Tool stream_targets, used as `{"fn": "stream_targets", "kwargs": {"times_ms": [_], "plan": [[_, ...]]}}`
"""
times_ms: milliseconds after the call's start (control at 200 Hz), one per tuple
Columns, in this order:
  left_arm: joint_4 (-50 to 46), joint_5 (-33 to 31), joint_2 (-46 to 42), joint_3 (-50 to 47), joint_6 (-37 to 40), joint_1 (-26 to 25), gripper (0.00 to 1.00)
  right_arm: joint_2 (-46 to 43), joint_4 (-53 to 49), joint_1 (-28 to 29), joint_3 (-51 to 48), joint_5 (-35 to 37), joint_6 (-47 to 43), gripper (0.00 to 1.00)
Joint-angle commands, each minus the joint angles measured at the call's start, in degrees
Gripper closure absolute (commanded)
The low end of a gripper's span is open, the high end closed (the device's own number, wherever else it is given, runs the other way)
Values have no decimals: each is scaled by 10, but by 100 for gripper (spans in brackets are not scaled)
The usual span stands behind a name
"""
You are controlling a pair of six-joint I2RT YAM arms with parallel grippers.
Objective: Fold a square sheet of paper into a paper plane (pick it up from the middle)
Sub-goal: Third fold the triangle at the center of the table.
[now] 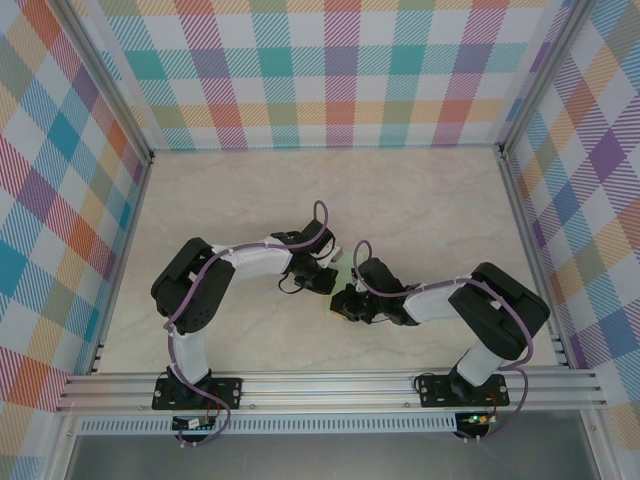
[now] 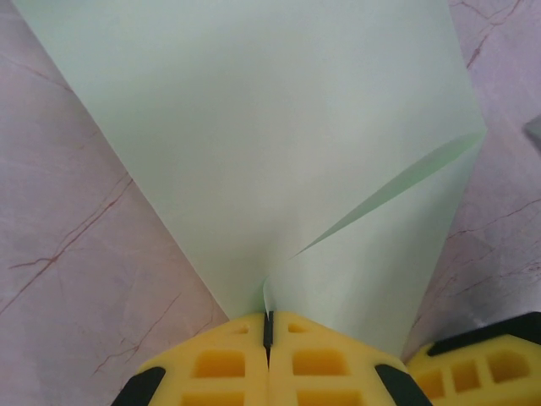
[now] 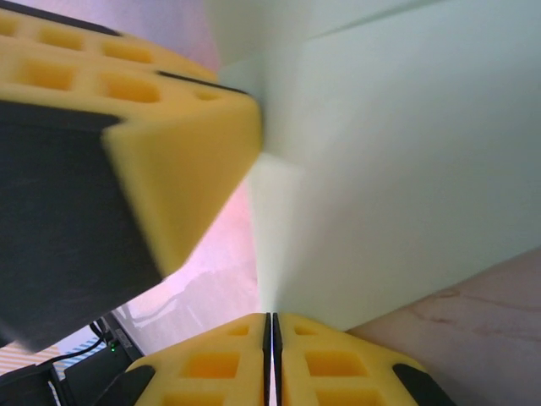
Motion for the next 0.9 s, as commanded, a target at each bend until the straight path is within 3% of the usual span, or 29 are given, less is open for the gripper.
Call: {"fn": "stream_targets", "kwargs": {"times_ms": [0,340,895], "plan": [[-10,-36,74,-28,12,-1,100,19,20,5,2,9,8,89],[-12,-38,76,-27,13,-2,100,-17,-10,13,12,9,-1,88],[-12,-36,77,-24,13,-1,100,35,-80,34,41,49,10,90]]}}
